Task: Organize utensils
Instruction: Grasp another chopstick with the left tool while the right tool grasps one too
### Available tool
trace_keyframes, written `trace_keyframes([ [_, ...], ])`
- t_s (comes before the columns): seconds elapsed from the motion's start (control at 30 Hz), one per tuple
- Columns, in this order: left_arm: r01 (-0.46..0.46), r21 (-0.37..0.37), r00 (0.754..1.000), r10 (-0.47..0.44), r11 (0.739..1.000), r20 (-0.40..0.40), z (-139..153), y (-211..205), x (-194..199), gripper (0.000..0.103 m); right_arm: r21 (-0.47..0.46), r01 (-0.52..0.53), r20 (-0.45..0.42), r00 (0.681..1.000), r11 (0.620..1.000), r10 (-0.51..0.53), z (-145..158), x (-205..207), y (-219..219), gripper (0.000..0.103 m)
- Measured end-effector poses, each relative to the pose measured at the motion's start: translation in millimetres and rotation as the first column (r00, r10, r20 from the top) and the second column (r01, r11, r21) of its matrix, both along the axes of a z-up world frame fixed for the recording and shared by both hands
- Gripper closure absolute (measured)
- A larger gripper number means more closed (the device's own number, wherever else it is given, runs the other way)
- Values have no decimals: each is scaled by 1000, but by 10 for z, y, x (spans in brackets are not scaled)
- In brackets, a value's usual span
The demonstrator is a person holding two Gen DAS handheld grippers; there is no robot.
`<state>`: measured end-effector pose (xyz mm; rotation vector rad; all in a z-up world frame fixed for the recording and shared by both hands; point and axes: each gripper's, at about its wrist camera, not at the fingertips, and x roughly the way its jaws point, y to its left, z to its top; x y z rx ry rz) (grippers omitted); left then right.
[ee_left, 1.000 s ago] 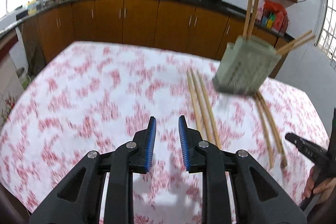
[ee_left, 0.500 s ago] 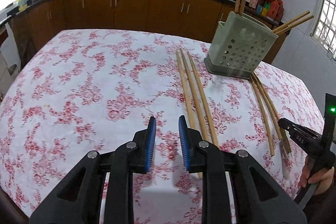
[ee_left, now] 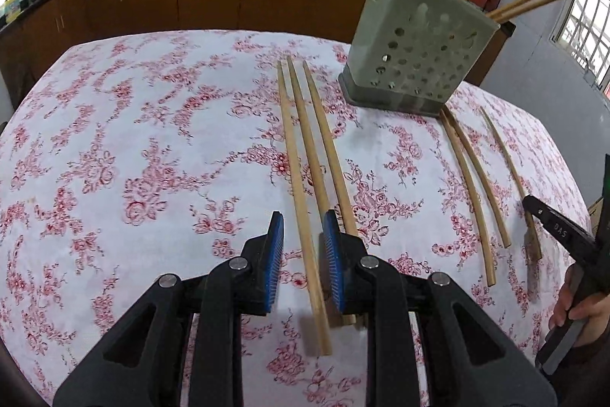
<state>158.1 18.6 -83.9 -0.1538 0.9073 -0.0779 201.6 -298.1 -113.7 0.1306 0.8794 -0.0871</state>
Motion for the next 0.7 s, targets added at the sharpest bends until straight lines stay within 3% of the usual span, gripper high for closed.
trace_keyframes([
  [0.43,-9,64,1000,9,998,-8,-102,-54,79,83,0,-2,2,1000,1000,2,5,-2,-17,95],
  [0.57,-13,119,1000,13,993,-2,-120,-106,109,95,-11,-6,2,1000,1000,6,17,-9,6,95],
  [0.7,-27,161,1000,27,987,1,-116,-27,154,95,-25,-18,1,1000,1000,18,22,-8,26,95],
])
